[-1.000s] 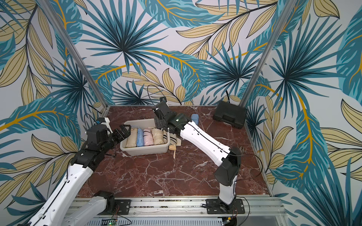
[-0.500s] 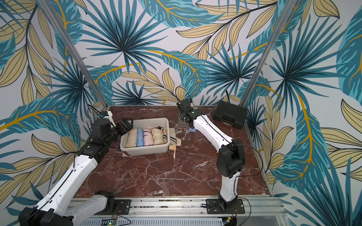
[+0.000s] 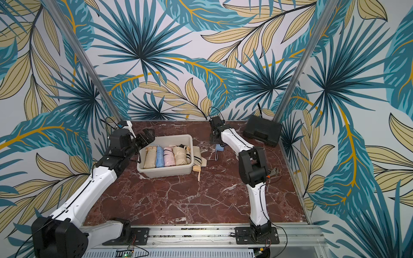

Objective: Put the umbrella into the storage box
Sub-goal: Pick up the umbrella from the center of the board.

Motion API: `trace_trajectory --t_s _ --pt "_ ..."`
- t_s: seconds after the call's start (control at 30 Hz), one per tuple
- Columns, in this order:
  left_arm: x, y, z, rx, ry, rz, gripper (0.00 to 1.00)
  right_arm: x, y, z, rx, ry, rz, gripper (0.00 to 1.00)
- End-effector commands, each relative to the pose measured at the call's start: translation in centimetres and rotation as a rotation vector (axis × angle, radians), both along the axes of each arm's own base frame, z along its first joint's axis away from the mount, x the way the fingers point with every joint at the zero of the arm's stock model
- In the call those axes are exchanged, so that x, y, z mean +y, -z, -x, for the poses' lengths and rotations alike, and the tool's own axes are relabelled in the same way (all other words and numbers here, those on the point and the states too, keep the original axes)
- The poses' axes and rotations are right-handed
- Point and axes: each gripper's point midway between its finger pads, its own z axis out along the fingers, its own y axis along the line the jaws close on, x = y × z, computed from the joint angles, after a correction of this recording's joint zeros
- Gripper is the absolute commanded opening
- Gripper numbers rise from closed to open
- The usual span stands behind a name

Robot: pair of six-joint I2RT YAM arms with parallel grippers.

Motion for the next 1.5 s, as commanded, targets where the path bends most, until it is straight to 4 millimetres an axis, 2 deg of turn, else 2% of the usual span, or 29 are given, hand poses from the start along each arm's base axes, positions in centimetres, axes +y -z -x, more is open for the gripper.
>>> trace_trajectory --t_s 0.0,0.27,0.53,0.7,0.87,0.97,1.1,1.3,1.47 --pt "0.3 -2.2 -1.0 -0.064 -0.005 -0.006 1.0 0.9 0.9 -1.2 -0.002 0.003 -0.063 0.99" --pt "0.2 -1.8 -2.5 -0.05 -0.003 -0.005 1.0 0.2 3.4 -2.7 0.023 0.038 -0.082 0.99" --pt "-0.1 -1.8 -3.6 -0.048 0.005 0.001 1.0 0.2 5.5 -3.6 0.045 0.046 -0.097 0.94" --pt "-0.1 -1.3 -3.7 -0.042 0.002 0.006 1.0 0.7 6.4 -4.0 0.056 0.045 -0.119 0.84" --pt "-0.4 -1.4 -4.0 -0.039 0.018 0.011 1.0 0.7 6.0 -4.0 0.048 0.051 -0.127 0.69" --pt "-0.5 -1.8 -4.0 -0.043 0.03 0.011 1.0 0.8 5.5 -3.9 0.043 0.05 -0.131 0.61" --pt "-0.8 -2.0 -3.7 -0.049 0.044 0.017 1.0 0.7 3.8 -3.5 0.016 0.053 -0.144 0.53" --pt "-1.1 -2.7 -2.8 -0.056 0.071 0.028 1.0 1.0 -1.8 -2.9 -0.128 0.03 -0.212 0.46" --pt "-1.8 -3.6 -1.4 -0.053 0.115 0.042 1.0 1.5 -6.5 -1.4 -0.232 -0.042 -0.252 0.43"
